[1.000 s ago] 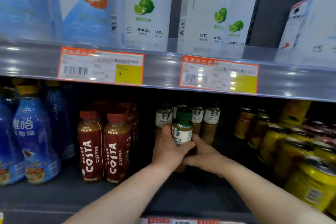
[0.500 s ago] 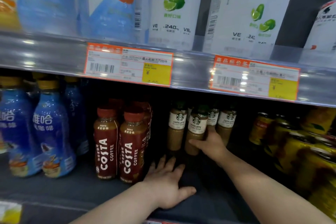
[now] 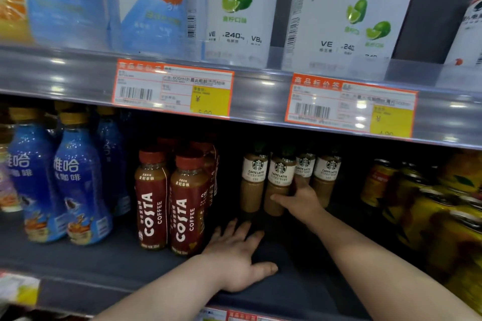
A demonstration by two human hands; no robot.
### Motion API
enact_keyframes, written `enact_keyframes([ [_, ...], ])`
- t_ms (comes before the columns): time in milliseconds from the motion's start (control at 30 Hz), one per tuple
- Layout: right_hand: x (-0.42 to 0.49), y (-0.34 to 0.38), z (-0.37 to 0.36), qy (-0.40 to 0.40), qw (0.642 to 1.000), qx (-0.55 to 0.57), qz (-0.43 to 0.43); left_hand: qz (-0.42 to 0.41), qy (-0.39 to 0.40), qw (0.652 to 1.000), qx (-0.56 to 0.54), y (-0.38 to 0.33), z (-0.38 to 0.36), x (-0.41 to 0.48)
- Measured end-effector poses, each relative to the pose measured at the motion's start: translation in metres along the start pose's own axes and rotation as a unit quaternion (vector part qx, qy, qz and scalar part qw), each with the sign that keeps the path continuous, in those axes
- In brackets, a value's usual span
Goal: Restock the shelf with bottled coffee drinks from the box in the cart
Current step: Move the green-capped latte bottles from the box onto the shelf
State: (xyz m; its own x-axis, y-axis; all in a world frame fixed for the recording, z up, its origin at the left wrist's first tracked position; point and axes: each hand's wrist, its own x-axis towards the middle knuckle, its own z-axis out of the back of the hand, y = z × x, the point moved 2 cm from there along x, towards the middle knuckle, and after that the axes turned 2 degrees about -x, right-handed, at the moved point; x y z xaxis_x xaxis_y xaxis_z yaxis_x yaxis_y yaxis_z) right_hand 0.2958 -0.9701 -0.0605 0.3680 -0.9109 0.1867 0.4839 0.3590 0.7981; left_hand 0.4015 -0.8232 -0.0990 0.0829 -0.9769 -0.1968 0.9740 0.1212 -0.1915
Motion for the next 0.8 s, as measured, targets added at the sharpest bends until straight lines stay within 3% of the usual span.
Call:
enact_keyframes([
  [233,-0.008,0.004,0.008,0.015,0.999,-0.016,0.032,0.012,-0.021,1.000,-0.006,-0.005,0.006,-0.005],
  [367,-0.015,0.001,0.016,-0.006,0.991,-0.117,0.061,0.029,-0.018,0.999,-0.011,-0.010,0.015,-0.007],
  [467,-0.031,0.004,0.023,0.012,0.966,-0.244,0.089,0.042,-0.063,0.997,-0.013,-0.014,0.018,-0.010],
  [567,-0.054,0.011,0.027,0.059,0.908,-0.390,0.138,0.039,-0.135,0.990,-0.022,-0.020,0.016,-0.024],
  [633,-0.071,0.017,0.026,0.078,0.889,-0.422,0.158,0.033,-0.169,0.985,-0.022,-0.021,0.015,-0.037],
  [800,-0.116,0.046,0.017,0.086,0.884,-0.415,0.197,0.017,-0.221,0.974,-0.034,-0.016,0.015,-0.085],
])
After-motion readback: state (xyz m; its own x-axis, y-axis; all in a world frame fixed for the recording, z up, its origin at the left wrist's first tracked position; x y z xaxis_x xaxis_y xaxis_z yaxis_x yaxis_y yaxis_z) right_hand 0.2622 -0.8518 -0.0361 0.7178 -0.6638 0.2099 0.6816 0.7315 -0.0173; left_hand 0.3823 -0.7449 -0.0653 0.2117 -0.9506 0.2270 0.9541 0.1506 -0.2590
